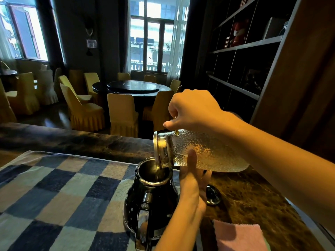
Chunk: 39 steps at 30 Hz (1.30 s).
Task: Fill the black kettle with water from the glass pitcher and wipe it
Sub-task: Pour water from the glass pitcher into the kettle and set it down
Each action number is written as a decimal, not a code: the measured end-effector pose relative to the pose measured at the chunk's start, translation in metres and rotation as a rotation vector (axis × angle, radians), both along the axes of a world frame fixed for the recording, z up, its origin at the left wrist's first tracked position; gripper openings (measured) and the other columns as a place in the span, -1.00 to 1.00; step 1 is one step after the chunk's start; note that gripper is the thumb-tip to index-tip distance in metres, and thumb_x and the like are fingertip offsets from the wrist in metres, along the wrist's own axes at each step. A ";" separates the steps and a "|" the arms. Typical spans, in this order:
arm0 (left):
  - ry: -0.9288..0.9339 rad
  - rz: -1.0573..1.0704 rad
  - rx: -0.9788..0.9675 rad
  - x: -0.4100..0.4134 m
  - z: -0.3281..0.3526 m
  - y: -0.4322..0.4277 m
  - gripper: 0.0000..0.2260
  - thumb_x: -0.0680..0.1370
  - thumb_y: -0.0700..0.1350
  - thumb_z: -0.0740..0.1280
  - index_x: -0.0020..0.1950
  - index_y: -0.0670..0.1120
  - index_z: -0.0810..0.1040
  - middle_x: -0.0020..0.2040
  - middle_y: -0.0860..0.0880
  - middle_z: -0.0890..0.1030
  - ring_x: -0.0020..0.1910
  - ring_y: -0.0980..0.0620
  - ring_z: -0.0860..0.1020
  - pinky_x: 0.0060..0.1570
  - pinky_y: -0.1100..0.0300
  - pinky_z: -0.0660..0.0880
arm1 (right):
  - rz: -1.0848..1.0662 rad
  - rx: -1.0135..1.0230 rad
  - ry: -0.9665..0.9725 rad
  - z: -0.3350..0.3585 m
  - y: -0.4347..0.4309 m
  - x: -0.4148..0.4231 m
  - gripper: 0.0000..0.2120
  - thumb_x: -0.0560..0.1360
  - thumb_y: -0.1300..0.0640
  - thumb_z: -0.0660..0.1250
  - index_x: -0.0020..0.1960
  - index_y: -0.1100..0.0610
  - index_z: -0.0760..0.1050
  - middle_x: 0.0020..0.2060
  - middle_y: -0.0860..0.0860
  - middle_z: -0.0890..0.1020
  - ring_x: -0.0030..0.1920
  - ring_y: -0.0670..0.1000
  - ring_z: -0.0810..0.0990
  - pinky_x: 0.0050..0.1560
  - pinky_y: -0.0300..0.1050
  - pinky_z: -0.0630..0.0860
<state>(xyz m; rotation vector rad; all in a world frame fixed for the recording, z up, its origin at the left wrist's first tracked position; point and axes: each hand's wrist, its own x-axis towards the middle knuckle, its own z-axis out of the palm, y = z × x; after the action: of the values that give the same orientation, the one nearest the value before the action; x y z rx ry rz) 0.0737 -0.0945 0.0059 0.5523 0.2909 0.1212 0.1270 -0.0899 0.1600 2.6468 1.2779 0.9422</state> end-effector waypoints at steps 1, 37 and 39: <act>-0.002 0.003 -0.009 0.000 -0.001 0.000 -0.24 -0.18 0.27 0.55 -0.08 -0.04 0.58 -0.46 0.04 0.43 -0.48 0.12 0.47 -0.26 0.22 0.56 | 0.000 -0.001 -0.001 0.000 0.000 0.000 -0.49 0.33 -0.17 0.42 -0.54 0.07 0.24 -0.62 -0.08 0.29 -0.56 -0.11 0.28 -0.47 -0.24 0.13; -0.002 0.054 -0.048 -0.002 -0.004 0.004 -0.34 -0.14 0.21 0.52 -0.11 0.00 0.56 -0.63 0.08 0.39 -0.63 0.16 0.44 -0.41 0.26 0.60 | 0.024 -0.003 -0.006 -0.003 0.002 -0.002 -0.49 0.34 -0.17 0.41 -0.55 0.08 0.24 -0.63 -0.07 0.27 -0.58 -0.10 0.24 -0.48 -0.24 0.10; -0.011 0.052 0.007 -0.004 -0.007 0.005 -0.22 -0.27 0.29 0.54 -0.14 -0.01 0.58 -0.61 0.07 0.43 -0.55 0.11 0.49 -0.41 0.23 0.60 | 0.028 0.013 0.001 -0.003 0.000 -0.001 -0.48 0.34 -0.17 0.41 -0.55 0.08 0.24 -0.63 -0.07 0.27 -0.57 -0.10 0.24 -0.48 -0.24 0.09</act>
<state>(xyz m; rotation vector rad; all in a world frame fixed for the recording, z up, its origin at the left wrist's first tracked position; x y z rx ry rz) 0.0700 -0.0893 -0.0012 0.5508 0.2946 0.1756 0.1257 -0.0897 0.1565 2.6466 1.3166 0.9556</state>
